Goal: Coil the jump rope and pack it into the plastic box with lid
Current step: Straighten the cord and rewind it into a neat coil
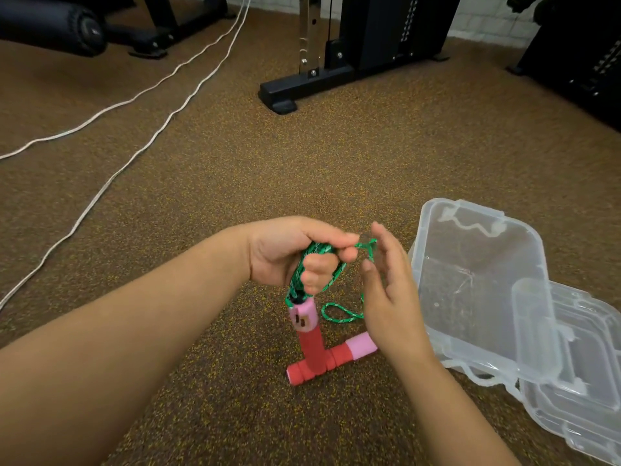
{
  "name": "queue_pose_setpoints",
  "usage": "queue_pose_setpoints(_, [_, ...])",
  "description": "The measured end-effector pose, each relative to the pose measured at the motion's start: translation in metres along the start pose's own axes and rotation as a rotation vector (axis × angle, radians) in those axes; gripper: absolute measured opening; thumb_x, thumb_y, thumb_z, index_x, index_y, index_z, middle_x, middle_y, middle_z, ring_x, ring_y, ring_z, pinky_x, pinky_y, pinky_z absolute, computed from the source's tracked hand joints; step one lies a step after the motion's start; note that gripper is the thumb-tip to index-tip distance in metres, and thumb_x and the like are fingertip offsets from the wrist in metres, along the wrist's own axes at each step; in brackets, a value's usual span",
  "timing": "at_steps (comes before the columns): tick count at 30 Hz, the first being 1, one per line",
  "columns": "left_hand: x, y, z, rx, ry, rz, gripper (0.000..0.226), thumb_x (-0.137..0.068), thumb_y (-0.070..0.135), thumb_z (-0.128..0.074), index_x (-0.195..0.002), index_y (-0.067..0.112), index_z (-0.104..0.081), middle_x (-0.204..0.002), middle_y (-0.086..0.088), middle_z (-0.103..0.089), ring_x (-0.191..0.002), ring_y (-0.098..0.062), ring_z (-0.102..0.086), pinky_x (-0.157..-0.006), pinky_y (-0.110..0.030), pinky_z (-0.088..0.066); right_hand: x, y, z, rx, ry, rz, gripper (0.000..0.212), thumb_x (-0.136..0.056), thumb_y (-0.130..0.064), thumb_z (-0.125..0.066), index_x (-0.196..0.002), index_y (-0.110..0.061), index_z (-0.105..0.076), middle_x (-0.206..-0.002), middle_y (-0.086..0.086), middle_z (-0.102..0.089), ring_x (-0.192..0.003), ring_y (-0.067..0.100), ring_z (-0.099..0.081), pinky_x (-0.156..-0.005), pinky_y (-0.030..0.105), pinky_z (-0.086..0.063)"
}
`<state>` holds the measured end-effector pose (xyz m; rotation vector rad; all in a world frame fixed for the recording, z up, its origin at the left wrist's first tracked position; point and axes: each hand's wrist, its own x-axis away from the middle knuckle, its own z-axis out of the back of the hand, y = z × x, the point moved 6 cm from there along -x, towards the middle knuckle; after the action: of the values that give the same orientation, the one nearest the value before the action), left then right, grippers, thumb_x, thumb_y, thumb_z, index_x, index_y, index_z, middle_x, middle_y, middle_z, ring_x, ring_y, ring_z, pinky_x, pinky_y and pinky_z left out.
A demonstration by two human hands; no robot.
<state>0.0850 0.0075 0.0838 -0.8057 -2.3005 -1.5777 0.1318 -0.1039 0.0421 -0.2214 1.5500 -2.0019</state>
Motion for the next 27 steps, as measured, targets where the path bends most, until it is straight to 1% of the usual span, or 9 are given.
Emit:
queue_pose_setpoints(3, [0.003, 0.0, -0.002, 0.016, -0.039, -0.002, 0.021, -0.084, 0.028, -0.048, -0.068, 0.016, -0.056, -0.033, 0.009, -0.04, -0.031, -0.007, -0.04, -0.042, -0.019, -0.036, -0.004, 0.011, 0.002, 0.085, -0.116, -0.005, 0.038, -0.1, -0.02, -0.042, -0.136, -0.029, -0.048, -0.148, -0.008, -0.041, -0.139, 0.002, -0.033, -0.115, 0.023, -0.025])
queue_pose_setpoints(5, [0.003, 0.006, 0.0, 0.056, 0.006, -0.05, 0.02, -0.083, 0.028, -0.047, -0.069, 0.016, -0.052, -0.032, 0.009, -0.038, -0.03, -0.007, -0.038, -0.041, -0.019, -0.035, 0.0, 0.02, -0.001, 0.082, -0.248, -0.078, 0.032, -0.1, -0.022, -0.043, -0.123, -0.041, -0.055, -0.128, -0.009, -0.062, -0.121, 0.0, -0.052, -0.103, 0.026, -0.04])
queue_pose_setpoints(7, [0.003, 0.013, 0.008, 0.112, 0.081, -0.119, 0.018, -0.082, 0.028, -0.047, -0.069, 0.016, -0.051, -0.032, 0.008, -0.037, -0.031, -0.008, -0.037, -0.042, -0.019, -0.034, 0.007, 0.021, -0.004, 0.137, -0.337, -0.116, 0.027, -0.098, -0.026, -0.047, -0.108, -0.049, -0.058, -0.107, -0.013, -0.069, -0.104, 0.001, -0.06, -0.089, 0.025, -0.046])
queue_pose_setpoints(11, [0.005, 0.024, 0.025, 0.197, 0.218, -0.25, 0.018, -0.079, 0.03, -0.051, -0.067, 0.018, -0.055, -0.035, 0.008, -0.037, -0.034, -0.008, -0.037, -0.046, -0.023, -0.033, 0.014, 0.014, 0.0, 0.067, -0.282, -0.137, 0.015, -0.091, -0.032, -0.06, -0.095, -0.042, -0.07, -0.098, -0.014, -0.073, -0.095, 0.001, -0.064, -0.084, 0.024, -0.049])
queue_pose_setpoints(13, [0.006, 0.028, 0.03, 0.244, 0.263, -0.288, 0.019, -0.081, 0.029, -0.05, -0.067, 0.018, -0.055, -0.035, 0.008, -0.037, -0.034, -0.008, -0.038, -0.046, -0.021, -0.034, 0.016, 0.017, 0.004, -0.013, -0.234, -0.173, 0.015, -0.085, -0.037, -0.062, -0.092, -0.039, -0.074, -0.097, -0.01, -0.072, -0.095, 0.004, -0.064, -0.085, 0.024, -0.048])
queue_pose_setpoints(17, [0.006, 0.034, 0.036, 0.32, 0.32, -0.338, 0.03, -0.093, 0.028, -0.04, -0.068, 0.019, -0.053, -0.034, 0.008, -0.036, -0.035, -0.007, -0.037, -0.044, -0.019, -0.035, 0.019, 0.024, 0.005, -0.204, -0.277, -0.262, 0.024, -0.09, -0.026, -0.063, -0.1, -0.045, -0.073, -0.115, 0.004, -0.067, -0.108, 0.018, -0.062, -0.096, 0.038, -0.05])
queue_pose_setpoints(20, [0.008, 0.037, 0.039, 0.351, 0.371, -0.371, 0.031, -0.094, 0.029, -0.04, -0.067, 0.02, -0.053, -0.034, 0.008, -0.035, -0.036, -0.007, -0.037, -0.044, -0.019, -0.034, 0.02, 0.021, 0.006, -0.258, -0.33, -0.267, 0.029, -0.088, -0.021, -0.063, -0.104, -0.044, -0.072, -0.117, 0.008, -0.063, -0.107, 0.015, -0.061, -0.094, 0.036, -0.049])
queue_pose_setpoints(24, [0.011, 0.038, 0.044, 0.341, 0.441, -0.402, 0.029, -0.094, 0.029, -0.041, -0.069, 0.021, -0.054, -0.035, 0.009, -0.036, -0.036, -0.006, -0.037, -0.044, -0.018, -0.036, 0.018, 0.019, 0.018, -0.107, -0.149, -0.226, 0.026, -0.082, -0.012, -0.072, -0.082, -0.037, -0.077, -0.086, -0.007, -0.067, -0.08, -0.002, -0.061, -0.074, 0.014, -0.047])
queue_pose_setpoints(27, [0.01, 0.037, 0.046, 0.332, 0.475, -0.404, 0.03, -0.095, 0.029, -0.041, -0.069, 0.021, -0.054, -0.035, 0.009, -0.036, -0.036, -0.006, -0.037, -0.044, -0.018, -0.035, 0.019, 0.014, 0.028, 0.254, 0.063, -0.088, 0.01, -0.075, -0.018, -0.079, -0.08, -0.027, -0.077, -0.07, -0.009, -0.064, -0.063, 0.003, -0.058, -0.06, 0.016, -0.043])
